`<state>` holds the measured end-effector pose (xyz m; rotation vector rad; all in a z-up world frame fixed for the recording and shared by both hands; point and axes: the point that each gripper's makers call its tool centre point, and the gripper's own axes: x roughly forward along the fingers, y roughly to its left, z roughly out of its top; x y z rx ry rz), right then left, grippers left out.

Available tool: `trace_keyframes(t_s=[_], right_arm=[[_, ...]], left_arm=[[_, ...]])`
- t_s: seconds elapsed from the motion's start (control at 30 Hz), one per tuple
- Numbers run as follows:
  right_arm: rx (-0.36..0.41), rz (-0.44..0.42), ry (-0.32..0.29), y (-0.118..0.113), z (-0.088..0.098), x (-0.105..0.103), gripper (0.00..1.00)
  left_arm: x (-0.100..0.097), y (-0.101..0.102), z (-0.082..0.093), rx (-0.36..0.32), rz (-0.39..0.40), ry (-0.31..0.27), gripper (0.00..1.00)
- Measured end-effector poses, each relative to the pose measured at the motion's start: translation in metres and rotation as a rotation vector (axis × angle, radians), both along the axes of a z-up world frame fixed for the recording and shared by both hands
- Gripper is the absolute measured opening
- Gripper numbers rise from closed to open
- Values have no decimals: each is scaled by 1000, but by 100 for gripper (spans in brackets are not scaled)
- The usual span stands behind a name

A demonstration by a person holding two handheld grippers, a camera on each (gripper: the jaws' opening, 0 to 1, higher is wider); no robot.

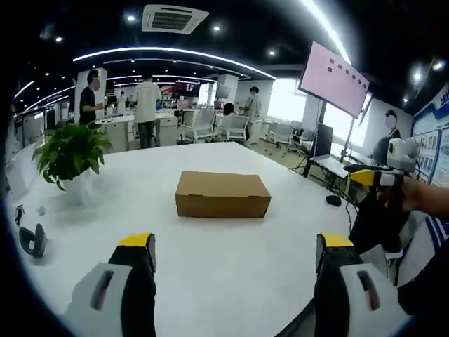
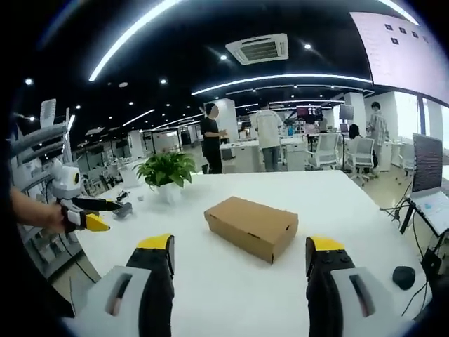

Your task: Operate the shoe box by opening the lid, removing the specified soft item, and placing it in the target area until the item is outside and the box remains undamaged.

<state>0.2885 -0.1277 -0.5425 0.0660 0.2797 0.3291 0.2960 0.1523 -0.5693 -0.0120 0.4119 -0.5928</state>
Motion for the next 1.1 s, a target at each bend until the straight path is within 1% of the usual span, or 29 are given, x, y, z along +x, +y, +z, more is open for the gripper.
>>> trace_keyframes(t_s=[0.03,0.07,0.1,0.13,0.17,0.23,0.27,0.3,0.33,0.4,0.53,0.6,0.7,0.77,0.83,0.87,0.9,0.93,0.97,1.03,1.07,1.1], right_arm=[[21,11,-1,3,5,1,76],[20,19,-12,4,8,2,76],[-10,26,-26,6,10,3,77],[-34,25,-22,5,9,4,78],[-49,20,-1,5,6,4,78],[-42,22,7,7,7,5,78],[-41,22,11,9,7,6,78],[-57,24,17,9,6,7,77],[-90,36,21,10,5,8,74],[-143,41,48,9,2,10,72],[-154,61,30,12,9,14,74],[-160,74,35,13,10,18,75],[-166,87,47,16,11,21,78],[-175,91,45,16,13,25,80],[-165,88,37,18,16,27,84],[-158,86,33,18,17,28,85],[-151,82,28,19,18,29,86],[-141,79,16,18,19,31,87],[-128,79,2,19,21,32,87],[-120,76,-18,19,24,34,88],[-117,78,-25,18,25,35,88],[-115,81,-26,18,25,36,86]], left_arm=[[1,1,5,-25,20,-11,88],[2,0,10,-83,38,-19,87],[3,-1,11,-109,39,-17,89],[2,-1,8,-103,33,-1,91],[4,0,5,-87,29,12,92],[5,2,1,-57,36,34,93],[6,3,2,-57,36,33,94],[7,3,4,-69,35,24,96],[10,4,5,-84,37,22,97],[13,4,3,-90,39,34,98],[16,0,3,-84,31,60,99],[16,-2,6,-88,26,72,99],[18,-5,12,-94,14,53,99],[20,-4,8,-86,13,62,99],[20,-6,5,-86,4,65,99],[21,-8,5,-84,-10,55,99],[22,-12,8,-79,-40,17,96],[23,-14,11,-71,-54,-9,93],[24,-15,12,-61,-57,-11,91],[29,-19,14,-61,-70,-4,94],[33,-22,16,-60,-80,-10,96],[36,-23,18,-54,-84,-29,98]])
